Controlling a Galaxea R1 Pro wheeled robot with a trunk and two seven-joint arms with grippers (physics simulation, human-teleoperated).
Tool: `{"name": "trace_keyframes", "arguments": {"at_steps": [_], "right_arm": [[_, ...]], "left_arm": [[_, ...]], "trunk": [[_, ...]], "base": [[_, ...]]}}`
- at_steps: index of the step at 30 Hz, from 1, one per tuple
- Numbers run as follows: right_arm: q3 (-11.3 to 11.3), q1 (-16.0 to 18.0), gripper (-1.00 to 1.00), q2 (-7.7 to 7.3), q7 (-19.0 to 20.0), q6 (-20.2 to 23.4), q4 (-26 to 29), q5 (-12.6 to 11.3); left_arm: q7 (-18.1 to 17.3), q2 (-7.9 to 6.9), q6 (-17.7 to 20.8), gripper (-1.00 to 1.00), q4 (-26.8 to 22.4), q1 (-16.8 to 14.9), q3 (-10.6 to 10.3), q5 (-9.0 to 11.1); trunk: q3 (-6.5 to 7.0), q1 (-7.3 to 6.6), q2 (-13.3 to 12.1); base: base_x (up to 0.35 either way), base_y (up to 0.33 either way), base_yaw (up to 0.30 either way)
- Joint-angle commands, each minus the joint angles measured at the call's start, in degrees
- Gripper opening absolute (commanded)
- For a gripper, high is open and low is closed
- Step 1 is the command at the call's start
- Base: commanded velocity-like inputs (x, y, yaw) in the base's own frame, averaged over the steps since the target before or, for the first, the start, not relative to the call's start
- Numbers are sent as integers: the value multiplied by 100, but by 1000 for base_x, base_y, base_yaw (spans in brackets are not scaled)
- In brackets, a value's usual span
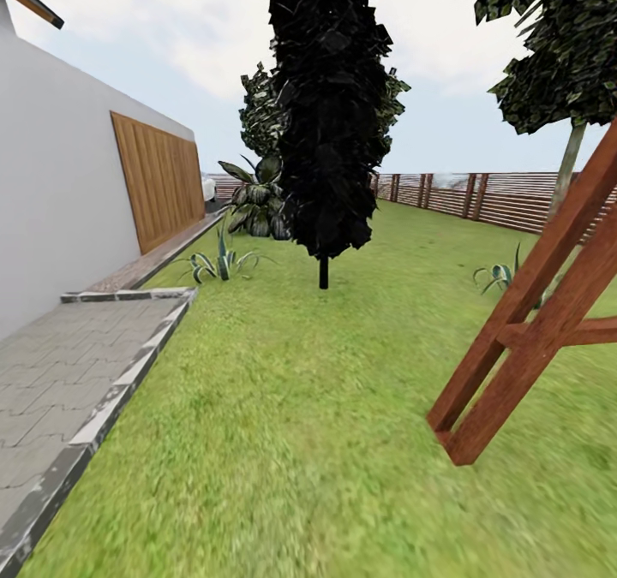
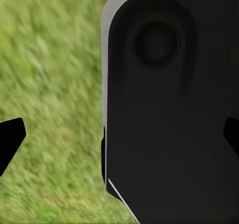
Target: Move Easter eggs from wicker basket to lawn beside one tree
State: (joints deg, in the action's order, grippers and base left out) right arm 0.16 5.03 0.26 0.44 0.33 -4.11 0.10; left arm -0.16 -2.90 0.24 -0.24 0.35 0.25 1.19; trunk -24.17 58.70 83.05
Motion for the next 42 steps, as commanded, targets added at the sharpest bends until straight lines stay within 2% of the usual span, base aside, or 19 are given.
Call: {"name": "trace_keyframes", "arguments": {"at_steps": [1, 36, 42], "right_arm": [[2, 7, 100, 0, 6, 3, -10, 1], [2, 7, 100, 0, 8, 2, -19, 8], [2, 7, 100, 0, 8, 2, -19, 8]], "left_arm": [[-2, 0, 3, 100, -3, 0, 1, 12], [-2, 0, 3, 100, -3, 0, 1, 12], [-2, 1, 3, 100, -3, 0, 0, 13]], "trunk": [[-4, 3, 2], [-4, 3, 2], [-4, 3, 2]], "base": [[283, 210, 0], [313, 142, -1], [321, 123, -211]]}}
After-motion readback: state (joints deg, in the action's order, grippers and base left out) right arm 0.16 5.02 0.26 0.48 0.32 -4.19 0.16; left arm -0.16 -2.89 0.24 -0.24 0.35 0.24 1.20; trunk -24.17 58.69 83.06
